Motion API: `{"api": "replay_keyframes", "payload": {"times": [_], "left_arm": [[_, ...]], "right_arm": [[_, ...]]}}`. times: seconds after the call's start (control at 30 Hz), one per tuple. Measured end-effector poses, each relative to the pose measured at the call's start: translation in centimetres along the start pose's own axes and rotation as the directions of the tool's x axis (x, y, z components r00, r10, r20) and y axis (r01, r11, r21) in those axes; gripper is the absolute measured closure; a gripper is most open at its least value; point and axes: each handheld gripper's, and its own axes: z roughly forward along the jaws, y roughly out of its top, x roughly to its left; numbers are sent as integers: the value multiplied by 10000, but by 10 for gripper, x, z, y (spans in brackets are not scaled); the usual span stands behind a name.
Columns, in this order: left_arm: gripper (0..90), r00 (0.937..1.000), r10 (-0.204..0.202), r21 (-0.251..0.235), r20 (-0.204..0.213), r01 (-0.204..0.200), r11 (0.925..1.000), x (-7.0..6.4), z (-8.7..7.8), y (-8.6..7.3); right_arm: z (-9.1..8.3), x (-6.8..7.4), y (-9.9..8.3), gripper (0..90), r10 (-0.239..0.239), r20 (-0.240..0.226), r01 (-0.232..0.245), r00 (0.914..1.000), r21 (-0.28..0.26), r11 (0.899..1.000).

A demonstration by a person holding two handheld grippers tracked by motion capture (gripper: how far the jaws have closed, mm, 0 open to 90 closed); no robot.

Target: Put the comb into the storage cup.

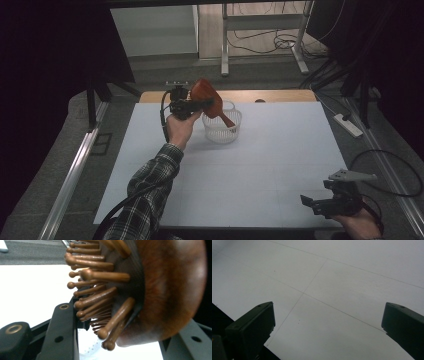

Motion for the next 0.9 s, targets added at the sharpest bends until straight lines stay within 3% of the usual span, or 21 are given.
{"api": "replay_keyframes", "payload": {"times": [0.4,0.9], "left_arm": [[518,9988,-412,-26,-256,412,9991,5,10,-16],[512,9957,-641,-57,-672,638,9979,9,18,-29]], "right_arm": [[0,-2,0,0,183,87,-183,9998,8,9998],[1,-3,0,0,327,116,-329,9994,104,9994]]}}
